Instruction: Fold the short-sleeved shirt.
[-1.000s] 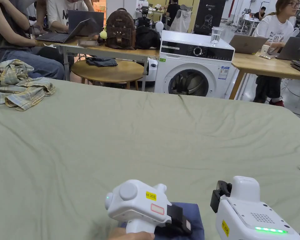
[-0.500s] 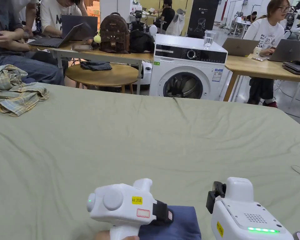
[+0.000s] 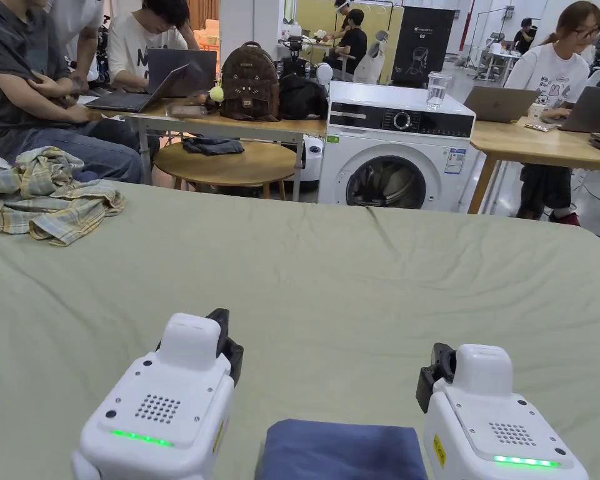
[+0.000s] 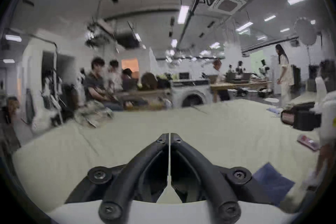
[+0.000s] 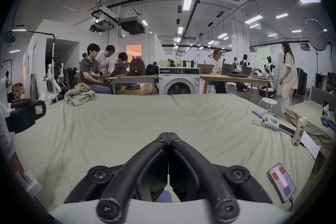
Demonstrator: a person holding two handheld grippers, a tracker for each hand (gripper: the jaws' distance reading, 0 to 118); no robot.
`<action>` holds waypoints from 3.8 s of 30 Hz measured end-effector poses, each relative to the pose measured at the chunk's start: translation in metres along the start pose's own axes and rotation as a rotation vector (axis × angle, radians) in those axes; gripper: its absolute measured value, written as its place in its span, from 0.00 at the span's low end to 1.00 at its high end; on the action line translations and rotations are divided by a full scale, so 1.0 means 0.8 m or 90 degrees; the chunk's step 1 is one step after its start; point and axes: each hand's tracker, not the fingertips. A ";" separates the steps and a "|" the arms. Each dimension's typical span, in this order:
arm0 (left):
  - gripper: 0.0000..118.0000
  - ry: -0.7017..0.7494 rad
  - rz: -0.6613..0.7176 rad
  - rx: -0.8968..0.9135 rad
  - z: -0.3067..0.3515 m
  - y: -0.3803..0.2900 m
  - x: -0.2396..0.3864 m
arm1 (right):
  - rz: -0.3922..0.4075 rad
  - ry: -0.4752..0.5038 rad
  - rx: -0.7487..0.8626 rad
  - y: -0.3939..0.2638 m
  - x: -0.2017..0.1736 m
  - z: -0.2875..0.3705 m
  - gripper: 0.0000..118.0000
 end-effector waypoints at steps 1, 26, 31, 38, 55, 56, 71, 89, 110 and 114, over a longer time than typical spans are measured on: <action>0.00 0.016 -0.005 0.011 0.006 -0.001 0.000 | 0.001 -0.001 0.012 0.002 -0.002 0.002 0.00; 0.00 -0.040 0.142 -0.203 0.004 -0.050 -0.040 | 0.032 0.071 -0.380 -0.123 -0.016 -0.021 0.00; 0.00 -0.178 0.202 -0.346 -0.019 -0.070 -0.052 | 0.032 0.077 -0.384 -0.120 -0.015 -0.018 0.00; 0.55 -0.358 0.293 -0.496 -0.050 -0.101 -0.069 | 0.038 0.078 -0.384 -0.119 -0.014 -0.017 0.00; 0.61 -0.589 0.633 -0.629 -0.102 -0.187 -0.019 | 0.032 0.078 -0.388 -0.118 -0.013 -0.019 0.00; 0.61 -0.601 0.627 -0.626 -0.101 -0.184 -0.015 | 0.032 0.077 -0.389 -0.118 -0.013 -0.019 0.00; 0.22 -0.553 0.548 -0.628 -0.118 -0.193 0.004 | 0.053 0.065 -0.386 -0.117 -0.022 -0.017 0.00; 0.22 -0.400 0.492 -0.563 -0.057 -0.084 -0.208 | 0.090 0.145 -0.280 -0.040 -0.139 -0.038 0.00; 0.22 -0.088 0.432 -0.686 0.024 -0.056 -0.559 | 0.156 0.271 -0.271 -0.036 -0.309 -0.046 0.00; 0.22 -0.020 0.391 -0.740 0.013 -0.060 -0.578 | 0.158 0.268 -0.284 -0.039 -0.307 -0.049 0.00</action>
